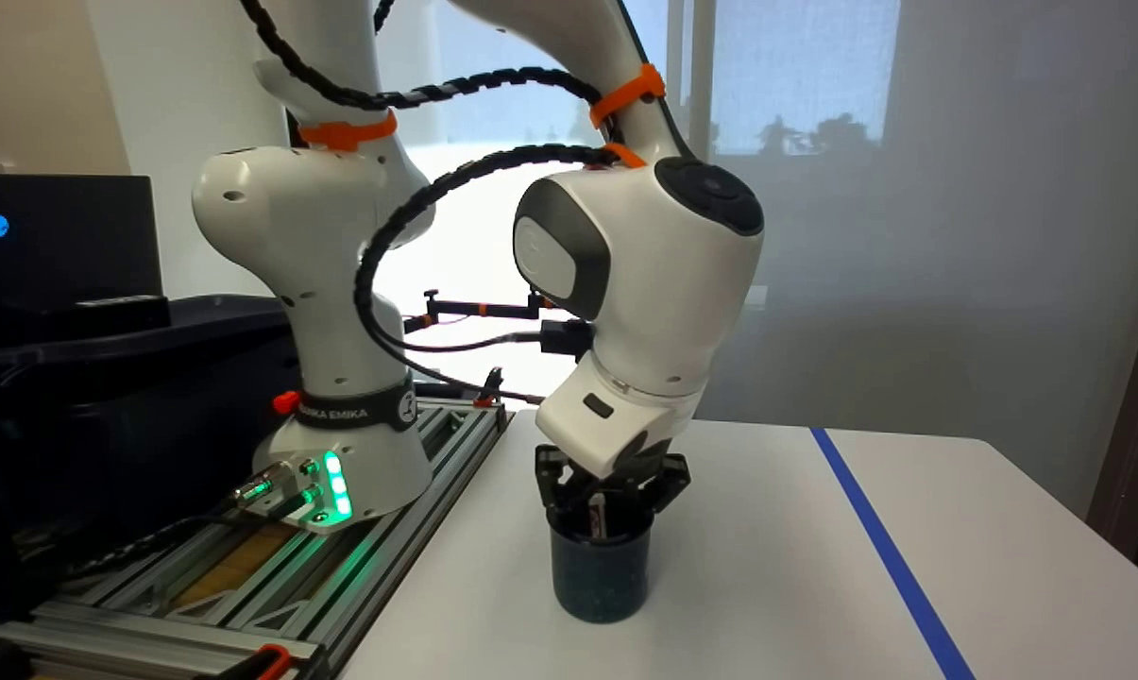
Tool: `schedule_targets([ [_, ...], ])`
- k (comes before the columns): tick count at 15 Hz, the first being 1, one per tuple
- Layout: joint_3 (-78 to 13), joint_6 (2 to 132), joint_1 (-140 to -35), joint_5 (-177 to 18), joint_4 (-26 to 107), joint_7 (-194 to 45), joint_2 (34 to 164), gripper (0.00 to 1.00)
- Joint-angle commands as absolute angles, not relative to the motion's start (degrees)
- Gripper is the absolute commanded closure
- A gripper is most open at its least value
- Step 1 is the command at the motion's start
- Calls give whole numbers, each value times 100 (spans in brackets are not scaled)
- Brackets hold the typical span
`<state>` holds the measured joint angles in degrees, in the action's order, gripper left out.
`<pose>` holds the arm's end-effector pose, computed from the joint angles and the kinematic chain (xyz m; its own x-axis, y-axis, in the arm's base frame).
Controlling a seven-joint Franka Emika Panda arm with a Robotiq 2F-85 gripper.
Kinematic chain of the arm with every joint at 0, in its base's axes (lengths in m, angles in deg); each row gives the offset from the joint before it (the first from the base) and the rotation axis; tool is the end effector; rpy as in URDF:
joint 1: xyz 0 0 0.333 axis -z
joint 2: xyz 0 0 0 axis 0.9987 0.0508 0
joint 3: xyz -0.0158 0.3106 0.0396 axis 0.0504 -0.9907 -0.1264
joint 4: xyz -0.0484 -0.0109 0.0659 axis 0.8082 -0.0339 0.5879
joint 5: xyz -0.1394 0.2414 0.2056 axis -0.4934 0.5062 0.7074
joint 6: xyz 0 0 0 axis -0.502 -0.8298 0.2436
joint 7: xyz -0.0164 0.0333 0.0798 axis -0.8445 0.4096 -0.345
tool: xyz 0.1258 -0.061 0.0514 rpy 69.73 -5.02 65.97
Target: Pick up the marker, and then place it on the table
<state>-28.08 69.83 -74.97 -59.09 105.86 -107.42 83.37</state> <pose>0.3002 -0.1005 0.1928 0.2443 -0.9010 -0.3585 -0.9397 -0.3112 0.1417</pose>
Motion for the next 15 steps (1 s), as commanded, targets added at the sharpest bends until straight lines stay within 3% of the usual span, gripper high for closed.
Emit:
schedule_targets([
  [1, -2745, 6997, -7581, -5494, 10582, -10325, 8418, 74],
  [2, -2746, 7017, -7587, -5406, 10582, -10232, 8436, 75],
  [5, -2748, 6969, -7596, -5285, 10568, -10067, 8334, 100],
  [7, -2752, 6866, -7611, -5369, 10552, -10111, 8191, 95],
  [15, -2883, 6088, -7647, -5890, 10667, -11107, 6993, 95],
])
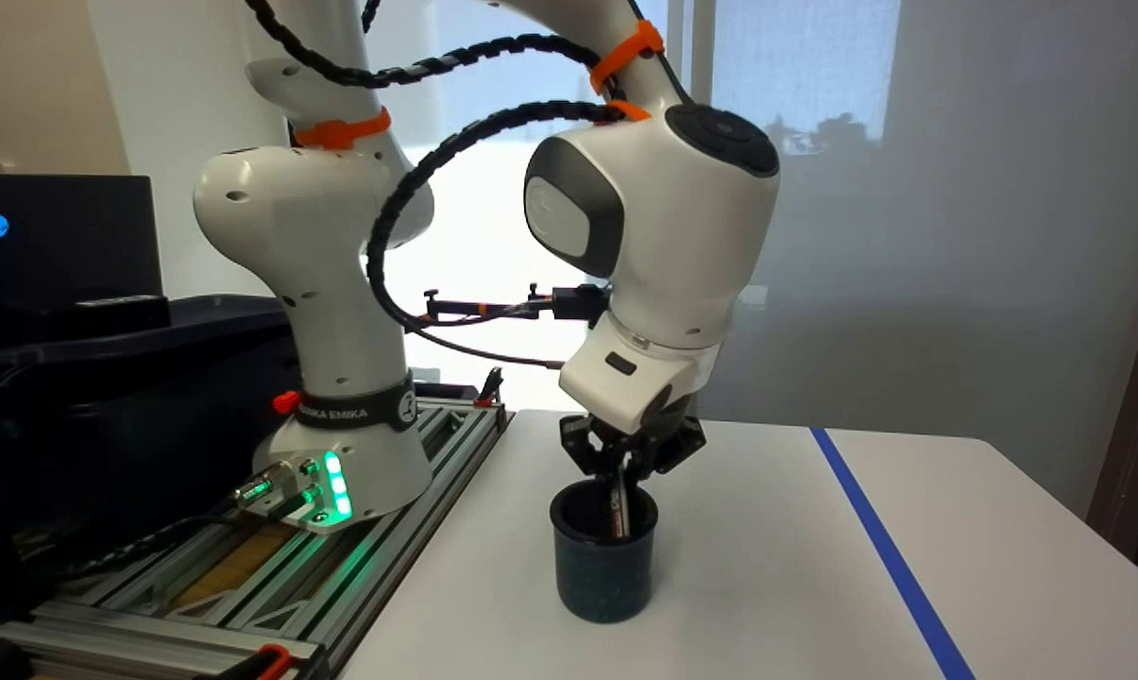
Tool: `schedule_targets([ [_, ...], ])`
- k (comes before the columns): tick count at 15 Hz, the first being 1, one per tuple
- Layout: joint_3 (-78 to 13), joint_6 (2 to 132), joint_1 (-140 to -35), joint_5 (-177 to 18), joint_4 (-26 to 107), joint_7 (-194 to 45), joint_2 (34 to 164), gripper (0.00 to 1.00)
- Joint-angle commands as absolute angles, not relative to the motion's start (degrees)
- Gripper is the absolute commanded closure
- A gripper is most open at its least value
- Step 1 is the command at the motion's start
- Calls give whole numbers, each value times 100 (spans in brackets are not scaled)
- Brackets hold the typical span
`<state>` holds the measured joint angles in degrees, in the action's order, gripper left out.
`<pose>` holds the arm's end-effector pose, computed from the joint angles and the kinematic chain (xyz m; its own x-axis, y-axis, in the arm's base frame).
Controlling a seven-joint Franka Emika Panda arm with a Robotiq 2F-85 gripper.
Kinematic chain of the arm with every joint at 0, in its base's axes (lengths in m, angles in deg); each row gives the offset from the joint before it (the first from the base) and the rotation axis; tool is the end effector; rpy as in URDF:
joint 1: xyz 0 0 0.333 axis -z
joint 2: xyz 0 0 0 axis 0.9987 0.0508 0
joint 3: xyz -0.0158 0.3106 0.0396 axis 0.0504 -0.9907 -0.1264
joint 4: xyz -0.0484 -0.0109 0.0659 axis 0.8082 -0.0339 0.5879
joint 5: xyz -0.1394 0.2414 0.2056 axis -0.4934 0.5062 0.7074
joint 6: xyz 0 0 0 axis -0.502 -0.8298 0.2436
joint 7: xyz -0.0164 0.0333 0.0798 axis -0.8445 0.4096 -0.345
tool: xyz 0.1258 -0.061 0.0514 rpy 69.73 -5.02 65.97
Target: Pick up the marker, and then place it on the table
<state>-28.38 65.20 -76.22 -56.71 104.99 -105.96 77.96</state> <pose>0.3107 -0.0869 0.2247 0.2864 -0.8778 -0.3841 -0.9380 -0.3385 0.0741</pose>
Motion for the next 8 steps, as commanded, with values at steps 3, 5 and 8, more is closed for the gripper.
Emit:
schedule_targets([
  [3, -3026, 5864, -7640, -5807, 10635, -11435, 6452, 95],
  [5, -3133, 6048, -7681, -5614, 10636, -11512, 6204, 95],
  [8, -3287, 6928, -7803, -5268, 10609, -11428, 6218, 95],
])
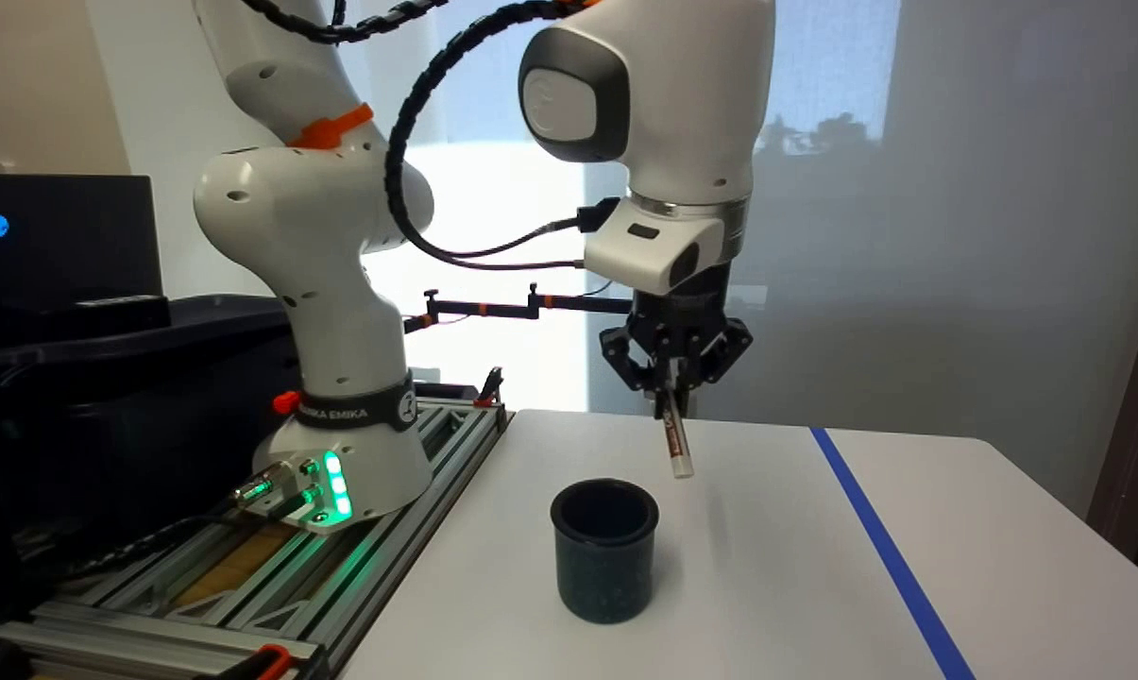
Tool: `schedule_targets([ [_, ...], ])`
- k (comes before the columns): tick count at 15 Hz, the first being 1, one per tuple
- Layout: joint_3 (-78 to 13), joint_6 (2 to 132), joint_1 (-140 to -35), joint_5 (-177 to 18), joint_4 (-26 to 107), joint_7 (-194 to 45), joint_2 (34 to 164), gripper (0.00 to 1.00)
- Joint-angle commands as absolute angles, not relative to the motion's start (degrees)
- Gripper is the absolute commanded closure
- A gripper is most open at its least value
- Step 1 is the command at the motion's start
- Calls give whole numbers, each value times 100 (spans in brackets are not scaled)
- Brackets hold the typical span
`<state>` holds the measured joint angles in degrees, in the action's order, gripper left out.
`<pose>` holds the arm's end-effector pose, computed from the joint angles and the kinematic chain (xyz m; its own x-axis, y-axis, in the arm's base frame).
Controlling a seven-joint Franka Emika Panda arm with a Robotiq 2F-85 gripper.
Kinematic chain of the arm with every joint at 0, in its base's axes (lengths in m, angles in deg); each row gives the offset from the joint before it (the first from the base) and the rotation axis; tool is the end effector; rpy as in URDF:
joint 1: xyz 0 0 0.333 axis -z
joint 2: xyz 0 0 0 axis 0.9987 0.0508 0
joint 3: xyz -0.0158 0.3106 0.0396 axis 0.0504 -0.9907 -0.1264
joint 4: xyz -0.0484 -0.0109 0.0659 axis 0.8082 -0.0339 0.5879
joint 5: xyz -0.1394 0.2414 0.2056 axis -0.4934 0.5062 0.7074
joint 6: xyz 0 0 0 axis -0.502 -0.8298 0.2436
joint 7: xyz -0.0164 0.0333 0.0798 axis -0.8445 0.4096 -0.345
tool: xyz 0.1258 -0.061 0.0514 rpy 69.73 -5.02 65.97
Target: Pick up the marker, and then place it on the table
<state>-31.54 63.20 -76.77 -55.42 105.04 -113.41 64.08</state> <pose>0.3276 -0.0658 0.3031 0.2818 -0.9105 -0.3025 -0.9594 -0.2723 -0.0742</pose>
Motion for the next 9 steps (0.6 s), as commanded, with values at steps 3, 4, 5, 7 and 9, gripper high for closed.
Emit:
schedule_targets([
  [3, -3409, 7862, -7941, -5130, 10514, -11340, 6646, 95],
  [4, -3434, 8166, -7994, -5079, 10526, -11339, 6798, 95],
  [5, -3440, 8451, -8057, -5026, 10539, -11304, 6964, 95],
  [7, -3461, 8997, -8163, -4967, 10562, -11288, 7336, 95],
  [9, -3469, 9467, -8255, -4923, 10577, -11297, 7732, 95],
])
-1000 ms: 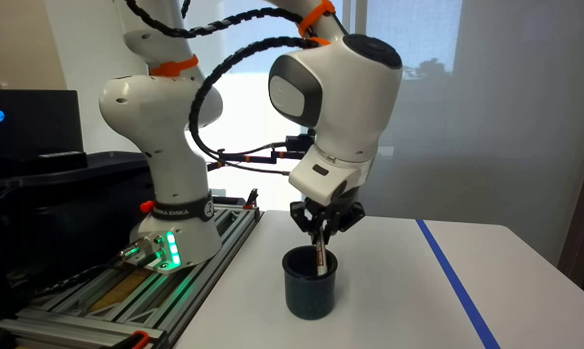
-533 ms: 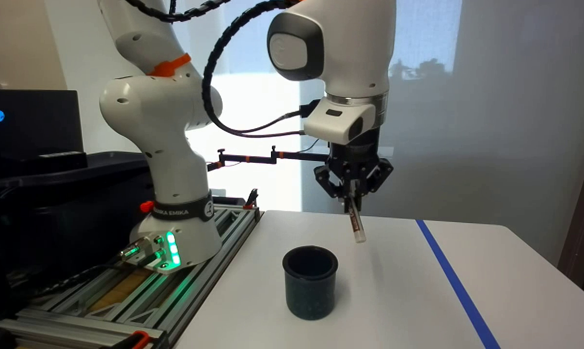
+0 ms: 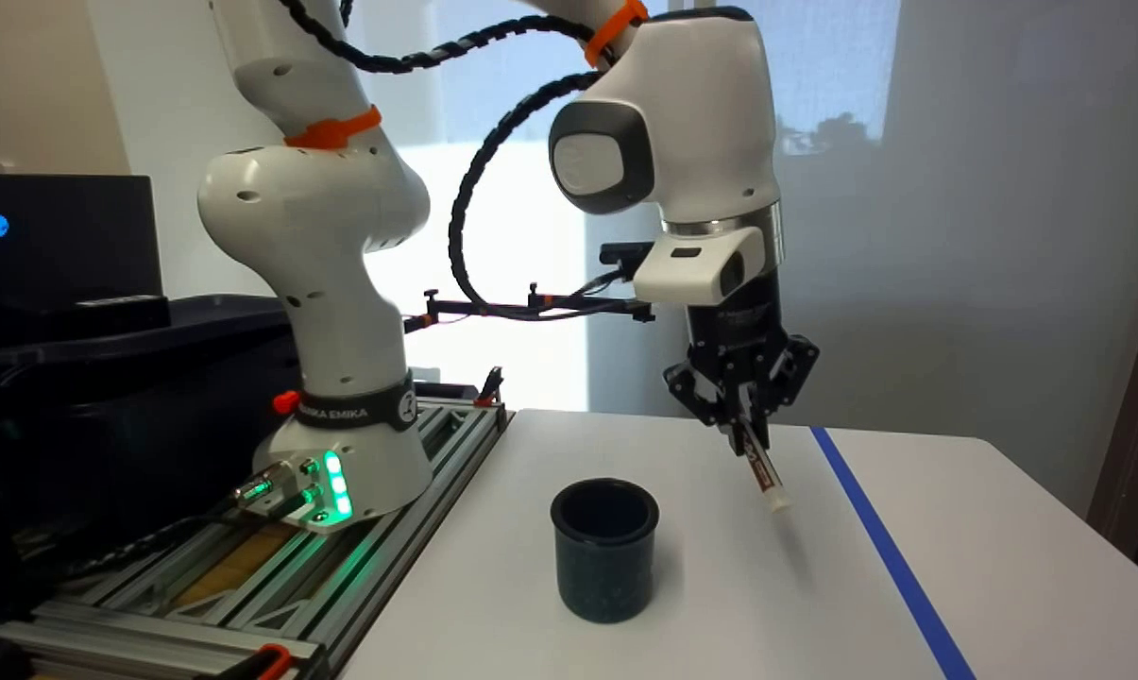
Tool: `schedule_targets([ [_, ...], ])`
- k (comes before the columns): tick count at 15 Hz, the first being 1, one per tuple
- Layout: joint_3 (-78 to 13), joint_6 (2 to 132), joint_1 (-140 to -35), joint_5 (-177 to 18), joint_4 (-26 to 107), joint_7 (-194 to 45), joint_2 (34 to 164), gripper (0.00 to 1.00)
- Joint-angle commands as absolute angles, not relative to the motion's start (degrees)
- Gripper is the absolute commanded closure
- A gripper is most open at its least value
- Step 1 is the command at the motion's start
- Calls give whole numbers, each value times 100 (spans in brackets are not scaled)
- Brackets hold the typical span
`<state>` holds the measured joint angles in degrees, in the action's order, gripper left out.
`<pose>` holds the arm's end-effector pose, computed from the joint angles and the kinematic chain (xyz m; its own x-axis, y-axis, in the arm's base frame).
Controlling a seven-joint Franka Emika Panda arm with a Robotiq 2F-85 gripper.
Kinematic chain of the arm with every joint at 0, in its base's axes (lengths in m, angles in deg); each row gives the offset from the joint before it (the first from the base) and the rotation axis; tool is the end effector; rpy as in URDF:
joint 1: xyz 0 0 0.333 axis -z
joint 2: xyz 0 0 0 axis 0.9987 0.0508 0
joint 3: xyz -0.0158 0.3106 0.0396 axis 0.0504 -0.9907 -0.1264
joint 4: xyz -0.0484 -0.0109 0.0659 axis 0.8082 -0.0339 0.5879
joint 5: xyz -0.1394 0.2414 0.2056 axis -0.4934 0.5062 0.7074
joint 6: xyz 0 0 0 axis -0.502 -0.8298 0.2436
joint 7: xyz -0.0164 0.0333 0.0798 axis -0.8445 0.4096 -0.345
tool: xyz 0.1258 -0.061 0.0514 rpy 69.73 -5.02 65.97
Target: Pick up the marker, and then place it on the table
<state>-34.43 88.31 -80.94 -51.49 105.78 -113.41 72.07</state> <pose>0.3785 -0.0616 0.2839 0.2857 -0.9544 -0.0864 -0.9353 -0.2580 -0.2422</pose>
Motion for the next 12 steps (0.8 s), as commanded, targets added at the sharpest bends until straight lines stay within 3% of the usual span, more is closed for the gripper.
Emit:
schedule_targets([
  [1, -3465, 9673, -8306, -4866, 10582, -11265, 7921, 95],
  [12, -3865, 10307, -8227, -4054, 10414, -10765, 9198, 95],
])
